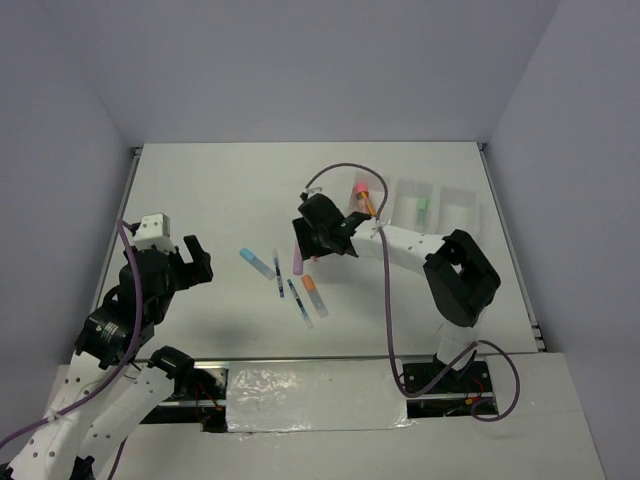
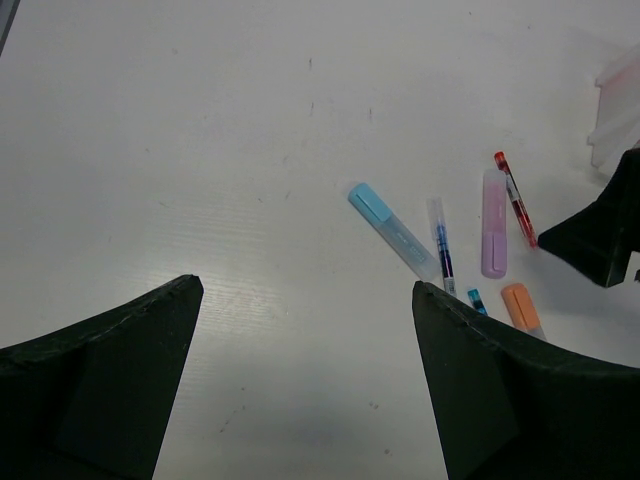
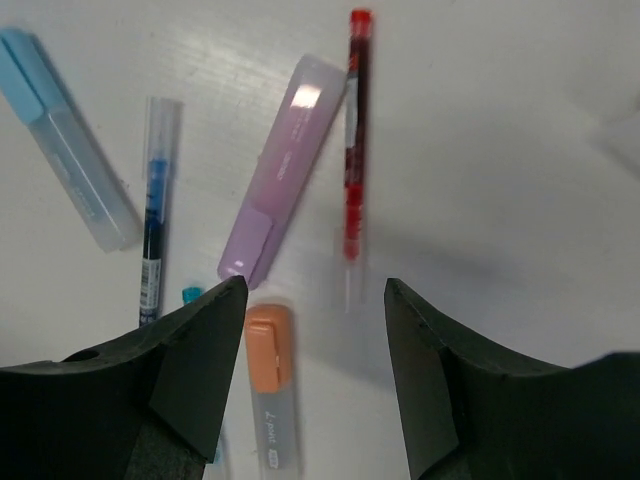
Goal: Sort the stationery into containers
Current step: Pick up the pen from the center of the board.
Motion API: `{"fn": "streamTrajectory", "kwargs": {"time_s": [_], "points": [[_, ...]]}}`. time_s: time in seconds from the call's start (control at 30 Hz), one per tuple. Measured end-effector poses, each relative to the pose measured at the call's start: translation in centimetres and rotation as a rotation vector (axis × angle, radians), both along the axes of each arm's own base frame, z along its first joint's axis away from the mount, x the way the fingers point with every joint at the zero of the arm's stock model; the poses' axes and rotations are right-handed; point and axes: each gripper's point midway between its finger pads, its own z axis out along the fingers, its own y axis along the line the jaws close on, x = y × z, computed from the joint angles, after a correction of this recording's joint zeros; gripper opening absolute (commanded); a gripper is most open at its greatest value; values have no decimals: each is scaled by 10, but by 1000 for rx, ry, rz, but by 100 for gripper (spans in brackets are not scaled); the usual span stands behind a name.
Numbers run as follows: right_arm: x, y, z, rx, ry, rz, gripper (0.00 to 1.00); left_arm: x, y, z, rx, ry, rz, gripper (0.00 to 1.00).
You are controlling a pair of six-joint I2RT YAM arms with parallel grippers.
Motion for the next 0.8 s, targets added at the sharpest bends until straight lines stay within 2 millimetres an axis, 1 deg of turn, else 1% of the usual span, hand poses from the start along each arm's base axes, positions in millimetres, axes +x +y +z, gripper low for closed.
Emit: {"fn": "streamTrajectory", "kwargs": {"time_s": [0.07, 0.2, 0.27, 0.33, 0.47, 0.53, 0.63, 0.7, 0.73, 0.8], "points": [[-15, 9, -10, -20, 26, 20, 64, 0, 0, 0, 0, 0, 0, 99], [-51, 31, -19, -33, 50, 98, 64, 0, -1, 0, -1, 0, -3, 99], [-68, 36, -28, -45, 68, 130, 64, 0, -1, 0, 0, -1, -4, 99], [-80, 31, -40, -67, 91, 136, 63, 0, -1, 0, 0, 0, -4, 99], [-91, 8, -65, -120, 132, 109, 60, 0, -1, 0, 0, 0, -4, 99], [-91, 7, -64, -105, 123, 98, 59, 0, -1, 0, 0, 0, -5, 99], [-91, 5, -65, -90, 98, 88, 47, 0, -1, 0, 0, 0, -5, 99], [-92, 2, -65, -80, 86, 80, 42, 0, -1, 0, 0, 0, -5, 99], [-92, 1, -65, -77, 81, 74, 35, 0, -1, 0, 0, 0, -5, 99], [-92, -1, -66, -71, 74, 64, 33, 0, -1, 0, 0, 1, -5, 99]]}}
